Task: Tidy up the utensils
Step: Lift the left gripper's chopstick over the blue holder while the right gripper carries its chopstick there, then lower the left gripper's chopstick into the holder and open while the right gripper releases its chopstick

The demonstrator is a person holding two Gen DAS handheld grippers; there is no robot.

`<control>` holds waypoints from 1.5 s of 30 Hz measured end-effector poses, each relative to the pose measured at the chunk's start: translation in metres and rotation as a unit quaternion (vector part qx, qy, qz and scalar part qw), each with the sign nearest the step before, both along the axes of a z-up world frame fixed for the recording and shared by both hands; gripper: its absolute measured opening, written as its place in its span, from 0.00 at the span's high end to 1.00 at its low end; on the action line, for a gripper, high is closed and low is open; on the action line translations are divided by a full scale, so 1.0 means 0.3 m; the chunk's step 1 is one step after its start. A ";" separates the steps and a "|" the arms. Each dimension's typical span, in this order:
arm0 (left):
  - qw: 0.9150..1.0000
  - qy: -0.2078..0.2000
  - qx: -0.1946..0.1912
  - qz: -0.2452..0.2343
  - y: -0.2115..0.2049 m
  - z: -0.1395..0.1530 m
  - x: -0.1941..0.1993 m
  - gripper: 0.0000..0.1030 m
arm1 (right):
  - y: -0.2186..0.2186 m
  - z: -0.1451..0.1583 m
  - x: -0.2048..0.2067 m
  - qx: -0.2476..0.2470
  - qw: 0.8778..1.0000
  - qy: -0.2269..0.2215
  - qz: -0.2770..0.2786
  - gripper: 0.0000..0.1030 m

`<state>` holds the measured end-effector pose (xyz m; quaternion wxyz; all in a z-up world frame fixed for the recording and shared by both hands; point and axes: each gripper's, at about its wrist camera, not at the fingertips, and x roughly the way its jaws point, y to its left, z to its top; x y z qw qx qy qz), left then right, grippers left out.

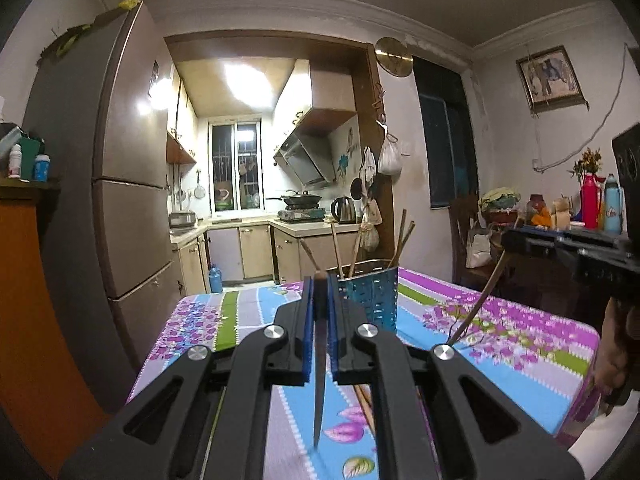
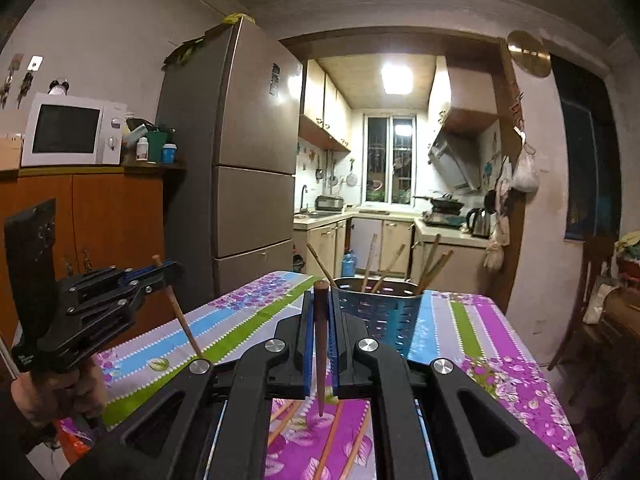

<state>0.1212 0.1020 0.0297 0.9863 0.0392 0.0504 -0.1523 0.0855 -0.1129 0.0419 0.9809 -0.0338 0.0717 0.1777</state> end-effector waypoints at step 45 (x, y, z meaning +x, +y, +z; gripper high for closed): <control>0.994 -0.076 -0.079 -0.022 -0.241 0.466 0.357 0.96 | -0.161 0.531 0.423 -0.011 0.998 0.060 0.020 0.92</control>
